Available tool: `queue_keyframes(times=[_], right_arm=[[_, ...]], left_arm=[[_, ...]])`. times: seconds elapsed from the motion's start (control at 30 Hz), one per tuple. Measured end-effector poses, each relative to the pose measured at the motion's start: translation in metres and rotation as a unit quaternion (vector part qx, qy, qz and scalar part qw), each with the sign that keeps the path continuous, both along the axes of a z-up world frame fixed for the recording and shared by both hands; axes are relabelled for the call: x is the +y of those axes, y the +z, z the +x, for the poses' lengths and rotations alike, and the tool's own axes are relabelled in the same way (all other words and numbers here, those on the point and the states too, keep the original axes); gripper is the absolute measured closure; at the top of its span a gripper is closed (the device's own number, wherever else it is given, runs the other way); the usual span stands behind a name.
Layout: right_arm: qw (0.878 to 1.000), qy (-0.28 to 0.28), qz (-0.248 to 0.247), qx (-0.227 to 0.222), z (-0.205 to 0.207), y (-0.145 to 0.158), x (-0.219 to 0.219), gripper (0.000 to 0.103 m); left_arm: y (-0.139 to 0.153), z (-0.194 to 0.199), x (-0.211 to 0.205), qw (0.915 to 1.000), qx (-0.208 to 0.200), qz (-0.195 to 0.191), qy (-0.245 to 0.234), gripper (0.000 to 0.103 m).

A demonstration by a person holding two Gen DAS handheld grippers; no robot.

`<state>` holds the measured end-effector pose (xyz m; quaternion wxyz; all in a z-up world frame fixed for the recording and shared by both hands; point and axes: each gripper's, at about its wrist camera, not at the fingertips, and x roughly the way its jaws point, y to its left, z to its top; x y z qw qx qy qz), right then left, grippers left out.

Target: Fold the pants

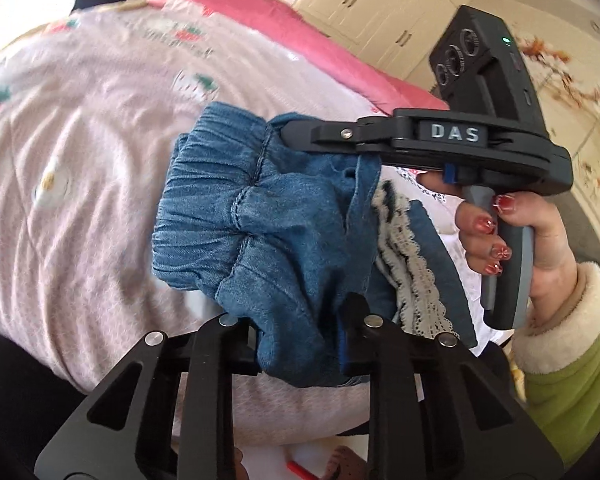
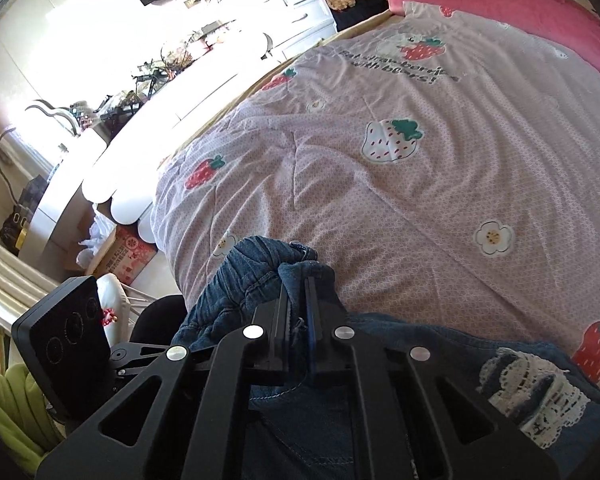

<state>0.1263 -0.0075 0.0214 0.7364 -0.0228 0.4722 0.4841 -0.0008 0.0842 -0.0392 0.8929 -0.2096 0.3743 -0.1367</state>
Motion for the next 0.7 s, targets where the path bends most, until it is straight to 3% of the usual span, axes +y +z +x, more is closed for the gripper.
queue_keyframes(times=[0.33, 0.57, 0.7], right_arm=[[0.997, -0.07, 0.043, -0.002, 0.01, 0.013, -0.098, 0.098], [0.99, -0.128, 0.062, 0.013, 0.007, -0.005, -0.182, 0.097], [0.985, -0.159, 0.062, 0.024, 0.005, -0.016, -0.219, 0.097]], left_arm=[[0.038, 0.012, -0.076, 0.9929, -0.048, 0.089, -0.062, 0.087], [0.04, 0.021, -0.135, 0.9805, -0.055, 0.149, -0.116, 0.086], [0.035, 0.026, -0.165, 0.9753, -0.05, 0.168, -0.135, 0.079]])
